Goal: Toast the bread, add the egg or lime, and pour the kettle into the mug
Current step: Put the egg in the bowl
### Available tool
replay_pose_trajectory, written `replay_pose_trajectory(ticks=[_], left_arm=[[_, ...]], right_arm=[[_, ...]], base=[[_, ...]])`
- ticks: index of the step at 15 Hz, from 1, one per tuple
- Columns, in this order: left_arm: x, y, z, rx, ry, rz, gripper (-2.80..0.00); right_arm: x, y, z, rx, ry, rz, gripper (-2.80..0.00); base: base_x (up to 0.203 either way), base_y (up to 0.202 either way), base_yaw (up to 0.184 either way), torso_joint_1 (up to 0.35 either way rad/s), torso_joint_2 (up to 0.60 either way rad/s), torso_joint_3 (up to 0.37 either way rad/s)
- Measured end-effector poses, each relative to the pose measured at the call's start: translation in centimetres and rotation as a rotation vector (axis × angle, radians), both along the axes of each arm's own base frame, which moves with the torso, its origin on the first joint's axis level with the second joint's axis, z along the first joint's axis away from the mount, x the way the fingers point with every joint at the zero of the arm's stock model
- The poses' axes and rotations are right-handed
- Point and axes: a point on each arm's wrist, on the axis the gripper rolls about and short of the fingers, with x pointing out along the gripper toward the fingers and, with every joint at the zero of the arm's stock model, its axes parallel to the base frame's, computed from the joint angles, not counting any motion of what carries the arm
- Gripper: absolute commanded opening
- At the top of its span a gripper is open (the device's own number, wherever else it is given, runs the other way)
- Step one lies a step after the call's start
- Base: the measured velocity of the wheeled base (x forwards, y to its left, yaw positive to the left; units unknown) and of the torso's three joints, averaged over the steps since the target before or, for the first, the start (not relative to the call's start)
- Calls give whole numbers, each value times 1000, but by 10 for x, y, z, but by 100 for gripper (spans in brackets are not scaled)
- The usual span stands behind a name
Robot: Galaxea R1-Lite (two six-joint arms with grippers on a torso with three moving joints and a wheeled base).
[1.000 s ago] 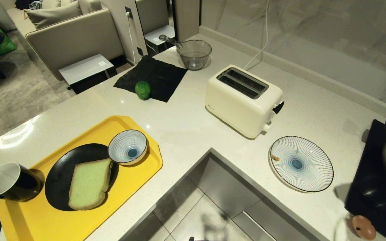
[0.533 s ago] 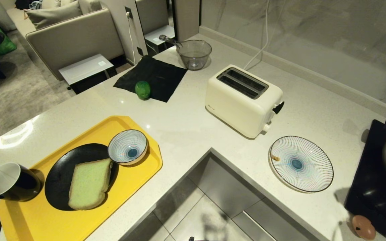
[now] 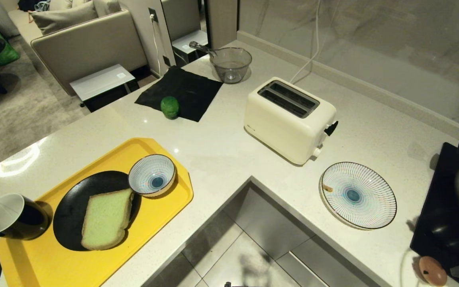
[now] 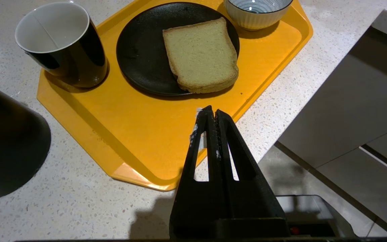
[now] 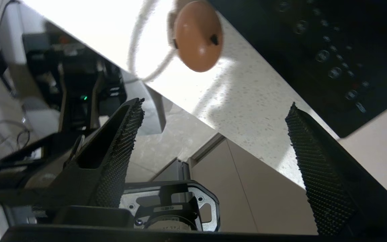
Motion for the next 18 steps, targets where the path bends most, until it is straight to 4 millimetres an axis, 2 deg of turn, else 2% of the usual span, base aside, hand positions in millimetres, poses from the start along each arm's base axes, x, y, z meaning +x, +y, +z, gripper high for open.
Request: replay_pose_trajectory(ticks=[4,9,14,18], left_arm=[[0,0,0,0,0,0,-280],[0,0,0,0,0,0,-280],[0,0,0,0,0,0,-280],[0,0,0,0,0,-1,-280]], right_arm=[[5,-6,-8,42,31,93,0],[22,-11,-23,10,-15,114,0],[30,-14,-45,-8,-16,121,0],[38,-16,-55,-10,0,118,0]], base=[[0,0,0,0,0,0],[0,0,0,0,0,0],[0,0,0,0,0,0],[0,0,0,0,0,0]])
